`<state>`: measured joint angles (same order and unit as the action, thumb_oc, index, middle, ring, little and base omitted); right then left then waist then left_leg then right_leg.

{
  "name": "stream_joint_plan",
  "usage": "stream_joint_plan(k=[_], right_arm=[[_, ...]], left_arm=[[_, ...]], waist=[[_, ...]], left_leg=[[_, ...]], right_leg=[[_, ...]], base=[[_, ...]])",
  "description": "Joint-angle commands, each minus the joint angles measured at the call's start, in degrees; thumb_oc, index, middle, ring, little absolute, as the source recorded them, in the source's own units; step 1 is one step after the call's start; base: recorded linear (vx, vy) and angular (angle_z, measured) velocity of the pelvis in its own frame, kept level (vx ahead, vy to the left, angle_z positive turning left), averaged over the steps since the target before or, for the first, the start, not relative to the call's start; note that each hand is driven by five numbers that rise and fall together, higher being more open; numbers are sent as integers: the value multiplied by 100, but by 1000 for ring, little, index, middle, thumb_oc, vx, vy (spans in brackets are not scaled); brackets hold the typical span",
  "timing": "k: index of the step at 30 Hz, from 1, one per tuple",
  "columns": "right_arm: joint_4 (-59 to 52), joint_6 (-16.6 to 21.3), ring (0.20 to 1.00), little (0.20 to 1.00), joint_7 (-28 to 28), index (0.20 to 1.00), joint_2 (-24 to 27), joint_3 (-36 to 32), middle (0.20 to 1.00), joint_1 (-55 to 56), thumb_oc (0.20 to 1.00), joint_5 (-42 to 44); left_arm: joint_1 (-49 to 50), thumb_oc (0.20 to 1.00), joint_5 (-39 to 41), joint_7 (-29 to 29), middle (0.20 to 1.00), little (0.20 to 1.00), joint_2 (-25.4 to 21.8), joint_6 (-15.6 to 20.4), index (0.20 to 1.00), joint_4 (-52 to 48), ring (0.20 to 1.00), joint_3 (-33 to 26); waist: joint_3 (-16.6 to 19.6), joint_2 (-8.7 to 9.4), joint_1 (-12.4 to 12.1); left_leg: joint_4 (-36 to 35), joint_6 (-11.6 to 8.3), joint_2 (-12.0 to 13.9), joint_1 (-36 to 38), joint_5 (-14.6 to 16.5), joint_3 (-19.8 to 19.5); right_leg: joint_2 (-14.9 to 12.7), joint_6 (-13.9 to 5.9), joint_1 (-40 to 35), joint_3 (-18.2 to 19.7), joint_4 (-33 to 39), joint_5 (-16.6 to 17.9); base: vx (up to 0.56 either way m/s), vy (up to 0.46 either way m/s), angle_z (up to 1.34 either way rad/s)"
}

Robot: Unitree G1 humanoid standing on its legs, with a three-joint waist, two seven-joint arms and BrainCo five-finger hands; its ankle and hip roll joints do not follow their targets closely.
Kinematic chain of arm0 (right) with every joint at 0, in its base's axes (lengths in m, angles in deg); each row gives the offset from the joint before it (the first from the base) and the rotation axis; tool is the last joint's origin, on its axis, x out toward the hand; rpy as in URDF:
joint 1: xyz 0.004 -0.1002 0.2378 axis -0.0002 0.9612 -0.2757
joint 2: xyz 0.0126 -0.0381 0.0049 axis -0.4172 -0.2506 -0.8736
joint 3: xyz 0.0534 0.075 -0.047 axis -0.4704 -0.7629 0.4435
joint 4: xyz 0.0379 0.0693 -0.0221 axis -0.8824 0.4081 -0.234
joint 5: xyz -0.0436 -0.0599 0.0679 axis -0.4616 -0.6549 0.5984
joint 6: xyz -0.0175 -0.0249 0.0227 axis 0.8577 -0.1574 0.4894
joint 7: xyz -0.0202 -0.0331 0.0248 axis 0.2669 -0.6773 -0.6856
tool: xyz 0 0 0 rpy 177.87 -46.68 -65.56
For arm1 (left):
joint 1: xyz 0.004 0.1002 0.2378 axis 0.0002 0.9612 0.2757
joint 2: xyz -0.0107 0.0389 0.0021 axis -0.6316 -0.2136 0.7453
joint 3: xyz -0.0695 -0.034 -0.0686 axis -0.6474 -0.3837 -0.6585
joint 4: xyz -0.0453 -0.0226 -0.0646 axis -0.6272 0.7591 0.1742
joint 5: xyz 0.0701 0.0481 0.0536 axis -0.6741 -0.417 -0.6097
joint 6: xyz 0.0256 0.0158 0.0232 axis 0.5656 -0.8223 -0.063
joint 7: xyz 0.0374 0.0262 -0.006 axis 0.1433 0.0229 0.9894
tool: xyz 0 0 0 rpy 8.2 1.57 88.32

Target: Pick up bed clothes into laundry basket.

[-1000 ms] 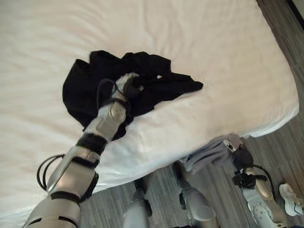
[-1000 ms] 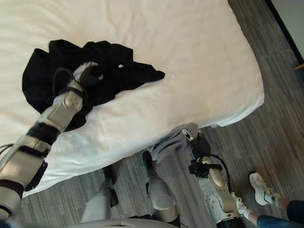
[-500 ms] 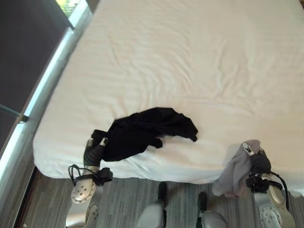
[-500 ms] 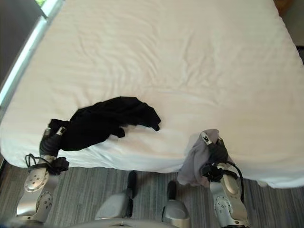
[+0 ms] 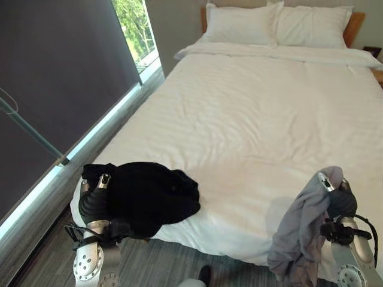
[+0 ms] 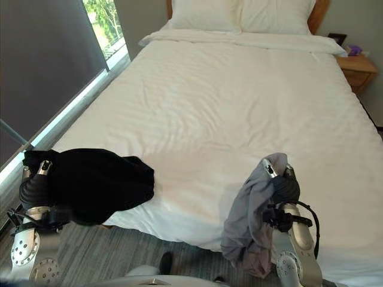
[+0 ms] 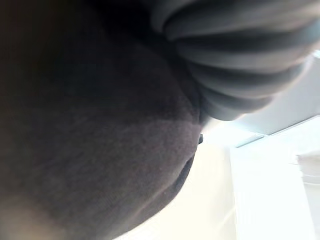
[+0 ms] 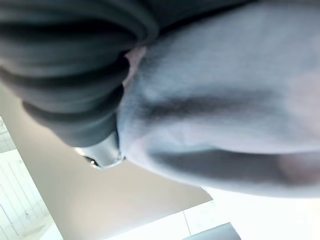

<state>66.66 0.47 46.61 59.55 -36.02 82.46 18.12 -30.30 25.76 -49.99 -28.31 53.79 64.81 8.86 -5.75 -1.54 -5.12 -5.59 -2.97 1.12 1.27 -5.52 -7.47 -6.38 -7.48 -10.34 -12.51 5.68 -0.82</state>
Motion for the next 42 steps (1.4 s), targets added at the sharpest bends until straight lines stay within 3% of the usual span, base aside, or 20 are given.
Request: stream_joint_plan(k=[1,4,5,14,17,18,19,20,21,22,23,26,27,28,29,30,32,37,39,42], right_arm=[[-143,244,200,200,162,200,-121,238,200,-570,200,36],[-229,216,200,200,154,200,-64,379,200,-654,200,-184],[617,401,200,200,-813,200,16,-476,200,-1399,200,-635],[597,439,200,200,-971,200,198,-827,200,-1209,200,-706],[636,488,200,200,-1014,200,296,-933,200,-1228,200,-691],[709,541,200,200,-1065,200,373,-1034,200,-1192,200,-711],[798,595,200,200,-1137,200,402,-934,200,-1294,200,-719],[885,624,200,200,-1182,200,381,-852,200,-1390,200,-690],[835,582,200,200,-1018,200,350,-680,200,-1342,200,-720],[796,530,200,200,-939,200,335,-748,200,-1250,200,-740],[712,510,200,200,-903,200,197,-895,200,-998,200,-776],[655,502,200,200,-962,200,-73,-870,200,-926,200,-821],[664,481,200,200,-929,200,-116,-785,200,-958,200,-899],[732,463,200,200,-996,200,-115,-700,200,-959,200,-1060],[732,462,200,200,-996,200,-116,-700,200,-960,200,-1060],[751,461,200,200,-1023,200,-165,-637,200,-921,200,-1125],[778,449,200,200,-1017,200,-214,-671,200,-962,200,-1202],[771,450,200,200,-1111,200,-224,-609,200,-1106,200,-1263],[710,421,200,200,-1044,200,-117,-552,200,-1032,200,-1224],[612,449,200,200,-999,200,-29,-682,200,-893,200,-1094]], left_arm=[[-409,200,184,-237,200,200,-364,36,200,344,200,237],[-547,200,84,-242,200,200,-438,-8,200,674,200,411],[-652,200,-632,795,200,200,-668,146,200,1661,200,-342],[-838,200,-609,967,200,200,-648,144,200,1781,200,-388],[-1027,200,-567,996,200,200,-702,197,200,1796,200,-368],[-1149,200,-548,1004,200,200,-740,261,200,1810,200,-291],[-1225,200,-577,1097,200,200,-733,328,200,1827,200,-188],[-1228,200,-646,1157,200,200,-699,342,200,1808,200,-184],[-1073,200,-666,1171,200,200,-631,428,200,1791,200,-402],[-1064,200,-663,1107,200,200,-629,465,200,1711,200,-446],[-1004,200,-693,970,200,200,-692,489,200,1786,200,-446],[-1036,200,-866,1070,200,200,-939,438,200,1792,200,-508],[-1024,200,-946,1034,200,200,-1090,439,200,1714,200,-568],[-1064,200,-1051,1025,200,200,-1205,485,200,1620,200,-614],[-1065,200,-1051,1025,200,200,-1205,486,200,1621,200,-616],[-1078,200,-999,1032,200,200,-1156,512,200,1571,200,-618],[-1080,200,-892,1016,200,200,-957,520,200,1596,200,-662],[-1104,200,-856,1018,200,200,-834,468,200,1592,200,-602],[-1280,200,-893,976,200,200,-865,414,200,1670,200,-511],[-1509,200,-764,937,200,200,-750,408,200,1796,200,-346]], waist=[[98,293,29],[65,300,55],[-24,547,536],[27,599,785],[-41,684,884],[-205,756,943],[-302,769,828],[-282,769,730],[-267,721,694],[-246,690,804],[-136,613,965],[-222,594,1144],[-323,566,1082],[-505,419,899],[-504,422,905],[-540,361,833],[-459,270,743],[-356,247,651],[-245,381,749],[-249,485,871]], left_leg=[[176,89,-10,276,354,10],[161,92,14,293,352,32],[59,151,90,354,546,1206],[75,48,276,558,585,1298],[638,-35,416,441,730,1442],[1425,-78,462,165,760,1197],[1499,-66,210,-25,641,639],[1435,20,-171,-120,891,-63],[1278,209,-655,-144,995,-973],[1128,199,-646,-96,974,-1012],[548,292,-429,130,867,-584],[339,380,-290,210,811,72],[385,386,-187,209,823,336],[442,345,74,224,789,836],[439,345,71,220,782,831],[418,314,193,237,708,1199],[348,276,337,346,661,1798],[361,238,430,435,733,2168],[532,24,633,468,728,2388],[1054,-155,834,334,653,2317]], right_leg=[[-108,155,-12,-126,-417,-205],[-93,156,12,-75,-439,-201],[-142,-38,783,348,-340,587],[6,79,736,554,-399,403],[68,128,749,736,-432,366],[165,239,757,1046,-483,323],[193,268,873,1301,-518,422],[224,265,975,1563,-533,419],[514,174,1196,2335,-596,633],[588,157,1240,2504,-501,663],[696,89,1407,2836,-359,826],[798,-128,1761,3201,-371,1147],[764,-174,1912,2950,-503,1101],[303,-2,1907,1505,-809,716],[299,-2,1909,1500,-809,717],[27,28,1832,737,-1096,555],[-401,42,1530,16,-1380,418],[-570,-69,1362,-265,-1480,405],[-137,42,1129,-79,-727,312],[78,191,894,-100,-481,236]], base=[[0,0,0],[-11,-10,-5],[-5,3,-16],[26,-47,-19],[-22,-117,-30],[-129,-30,-40],[-89,-20,-109],[-29,25,-259],[23,44,-278],[-31,159,-339],[-68,235,-205],[-93,103,-188],[-275,-60,-256],[-221,-48,-296],[-276,-25,-305],[-187,-11,-184],[-193,-42,-150],[23,-117,-103],[162,-394,-20],[141,-281,2]])
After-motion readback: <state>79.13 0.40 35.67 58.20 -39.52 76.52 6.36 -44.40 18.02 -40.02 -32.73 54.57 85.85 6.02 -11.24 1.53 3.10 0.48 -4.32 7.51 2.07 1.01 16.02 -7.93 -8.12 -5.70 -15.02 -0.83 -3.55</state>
